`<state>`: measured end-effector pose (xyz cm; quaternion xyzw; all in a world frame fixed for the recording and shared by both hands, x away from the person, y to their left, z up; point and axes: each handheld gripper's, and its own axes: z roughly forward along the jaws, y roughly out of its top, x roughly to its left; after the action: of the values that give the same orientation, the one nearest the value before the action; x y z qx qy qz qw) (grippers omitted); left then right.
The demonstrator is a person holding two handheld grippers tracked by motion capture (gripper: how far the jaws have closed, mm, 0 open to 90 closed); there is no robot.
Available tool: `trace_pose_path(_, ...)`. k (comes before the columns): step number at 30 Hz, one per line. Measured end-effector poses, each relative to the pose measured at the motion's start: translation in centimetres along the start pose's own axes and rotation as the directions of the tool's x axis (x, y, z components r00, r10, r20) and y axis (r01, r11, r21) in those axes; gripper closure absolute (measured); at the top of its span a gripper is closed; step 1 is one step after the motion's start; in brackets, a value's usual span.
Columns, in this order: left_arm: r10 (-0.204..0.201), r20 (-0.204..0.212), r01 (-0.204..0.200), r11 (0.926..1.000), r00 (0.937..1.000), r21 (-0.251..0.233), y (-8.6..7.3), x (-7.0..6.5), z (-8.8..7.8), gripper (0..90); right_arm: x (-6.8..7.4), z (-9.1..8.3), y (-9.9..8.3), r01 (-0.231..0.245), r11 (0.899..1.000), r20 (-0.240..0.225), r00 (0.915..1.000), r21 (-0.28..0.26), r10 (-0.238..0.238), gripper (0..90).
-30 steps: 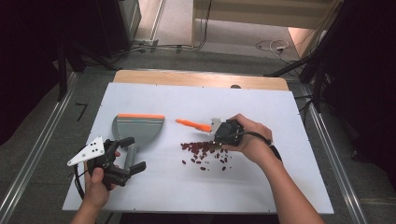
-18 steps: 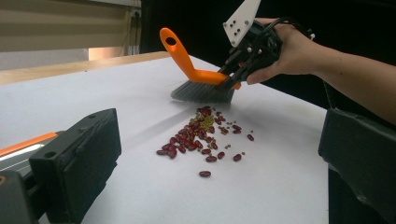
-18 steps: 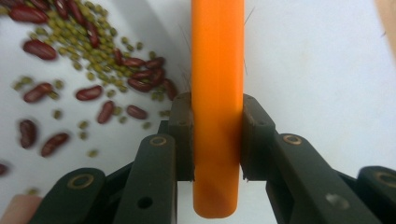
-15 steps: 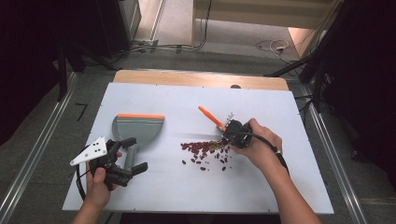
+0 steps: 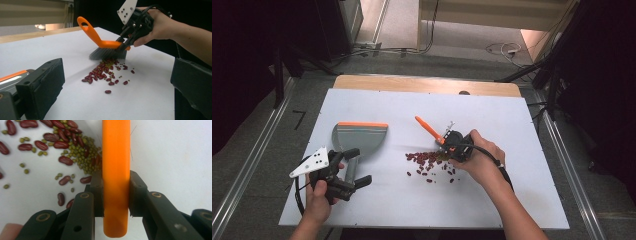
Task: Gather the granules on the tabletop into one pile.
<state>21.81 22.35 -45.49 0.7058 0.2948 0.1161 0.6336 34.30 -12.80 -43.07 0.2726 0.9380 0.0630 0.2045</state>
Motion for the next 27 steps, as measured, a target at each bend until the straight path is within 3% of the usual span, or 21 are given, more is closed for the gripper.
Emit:
trace_pose_path(4, 0.001, -0.003, -0.001, 1.0, 1.0, 0.001, 0.0, 0.0, 0.0, 0.0, -0.5, -0.6, 0.0, -0.003, 1.0, -0.002, 1.0, -0.026, 0.003, 68.4)
trace_pose_path(6, 0.002, -0.004, -0.002, 1.0, 1.0, 0.002, 0.0, 0.1, -0.1, 0.0, -1.3, -1.7, -0.2, -0.048, 0.996, -0.007, 0.9988, -0.075, 0.047, 68.4)
trace_pose_path(7, 0.0, -0.005, 0.0, 1.0, 1.0, 0.0, 0.0, 0.1, -0.1, 0.0, -1.3, -1.7, -0.2, -0.048, 0.996, -0.007, 0.9988, -0.075, 0.047, 68.4)
trace_pose_path(9, -0.001, -0.006, 0.001, 1.0, 1.0, 0.001, 0.0, 0.1, -0.1, 0.0, -1.6, -2.6, -0.2, -0.073, 0.991, -0.051, 0.9964, -0.109, 0.068, 68.4)
trace_pose_path(10, -0.001, -0.006, 0.001, 1.0, 1.0, 0.001, 0.0, 0.2, -0.1, 0.0, -1.6, -3.3, 0.0, -0.108, 0.985, -0.112, 0.9894, -0.138, 0.093, 68.4)
trace_pose_path(11, -0.001, -0.007, 0.001, 1.0, 1.0, 0.001, 0.0, 0.2, -0.1, 0.0, -1.6, -3.3, 0.0, -0.108, 0.985, -0.112, 0.9894, -0.138, 0.093, 68.4)
trace_pose_path(12, 0.001, -0.007, -0.001, 1.0, 1.0, 0.0, 0.0, 0.2, -0.1, 0.0, -1.3, -3.6, 0.5, -0.16, 0.975, -0.229, 0.9657, -0.156, 0.122, 68.4)
trace_pose_path(13, 0.002, -0.008, -0.002, 1.0, 1.0, -0.001, 0.0, 0.1, -0.1, 0.0, -1.3, -3.6, 0.5, -0.16, 0.975, -0.229, 0.9657, -0.156, 0.122, 68.4)
trace_pose_path(16, 0.001, -0.007, -0.001, 1.0, 1.0, -0.007, 0.1, 0.1, -0.3, 0.0, 0.5, -3.4, 2.0, -0.164, 0.974, -0.36, 0.9277, -0.155, 0.099, 68.4)
trace_pose_path(17, 0.001, -0.007, -0.001, 1.0, 1.0, -0.007, 0.1, 0.1, -0.3, 0.0, 0.5, -3.4, 2.0, -0.164, 0.974, -0.36, 0.9277, -0.155, 0.099, 68.4)
trace_pose_path(19, 0.002, -0.008, -0.002, 1.0, 1.0, -0.009, 0.1, 0.1, -0.3, 0.0, 1.5, -2.9, 3.0, -0.175, 0.972, -0.44, 0.8933, -0.155, 0.09, 68.4)
trace_pose_path(21, 0.001, -0.006, -0.001, 0.9999, 1.0, -0.01, 0.1, 0.1, -0.4, 0.0, 2.3, -2.6, 3.8, -0.177, 0.973, -0.466, 0.8804, -0.146, 0.09, 68.4)
trace_pose_path(22, 0.0, -0.007, 0.0, 1.0, 1.0, -0.01, 0.1, 0.1, -0.4, 0.0, 2.8, -2.4, 4.4, -0.173, 0.975, -0.47, 0.8783, -0.143, 0.087, 68.4)
trace_pose_path(23, 0.0, -0.007, 0.0, 0.9999, 1.0, -0.011, 0.1, 0.1, -0.4, 0.0, 3.2, -2.0, 5.0, -0.184, 0.974, -0.495, 0.8633, -0.13, 0.097, 68.4)
trace_pose_path(24, 0.001, -0.006, -0.001, 0.9999, 1.0, -0.011, 0.1, 0.1, -0.4, 0.0, 3.2, -2.0, 5.0, -0.184, 0.974, -0.495, 0.8633, -0.13, 0.097, 68.4)
trace_pose_path(25, 0.001, -0.006, -0.001, 0.9999, 1.0, -0.011, 0.1, 0.2, -0.4, 0.0, 3.6, -1.7, 5.5, -0.193, 0.974, -0.537, 0.8372, -0.116, 0.102, 68.4)
trace_pose_path(26, 0.001, -0.006, -0.001, 0.9999, 1.0, -0.01, 0.1, 0.2, -0.4, 0.0, 3.6, -1.7, 5.5, -0.193, 0.974, -0.537, 0.8372, -0.116, 0.102, 68.4)
trace_pose_path(27, 0.0, -0.006, -0.001, 0.9999, 1.0, -0.011, 0.1, 0.2, -0.4, 0.0, 3.7, -1.5, 5.7, -0.196, 0.975, -0.554, 0.8258, -0.109, 0.104, 68.4)
